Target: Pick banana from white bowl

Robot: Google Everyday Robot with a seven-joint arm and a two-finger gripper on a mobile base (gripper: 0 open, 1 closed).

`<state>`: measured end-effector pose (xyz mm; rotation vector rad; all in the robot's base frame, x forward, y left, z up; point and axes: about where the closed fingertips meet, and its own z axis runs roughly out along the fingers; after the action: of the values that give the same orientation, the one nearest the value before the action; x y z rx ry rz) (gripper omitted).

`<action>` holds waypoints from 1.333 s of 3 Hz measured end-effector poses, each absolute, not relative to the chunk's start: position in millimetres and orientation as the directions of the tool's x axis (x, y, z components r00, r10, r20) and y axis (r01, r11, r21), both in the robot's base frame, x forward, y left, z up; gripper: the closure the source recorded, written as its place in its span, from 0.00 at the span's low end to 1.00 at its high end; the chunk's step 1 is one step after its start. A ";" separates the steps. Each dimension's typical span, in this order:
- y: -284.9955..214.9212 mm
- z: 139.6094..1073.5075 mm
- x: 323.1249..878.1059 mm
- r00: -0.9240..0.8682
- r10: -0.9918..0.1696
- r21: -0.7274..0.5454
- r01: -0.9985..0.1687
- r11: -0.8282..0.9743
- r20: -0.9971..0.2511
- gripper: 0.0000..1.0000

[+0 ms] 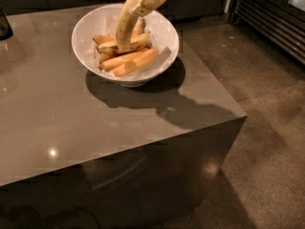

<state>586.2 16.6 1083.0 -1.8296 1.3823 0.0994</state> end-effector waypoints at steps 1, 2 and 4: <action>18.8 1091.1 558.2 0.396 -0.712 -0.546 -0.837 -0.022 -0.579 1.00; 18.9 1091.2 558.1 0.397 -0.712 -0.546 -0.837 -0.022 -0.579 1.00; 15.0 1079.4 500.5 0.368 -0.679 -0.524 -0.851 0.029 -0.635 1.00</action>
Offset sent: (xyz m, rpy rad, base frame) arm -0.0207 0.0047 0.0074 0.0620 0.0017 0.0151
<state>500.5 15.0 1079.4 -1.7024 1.3670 0.2328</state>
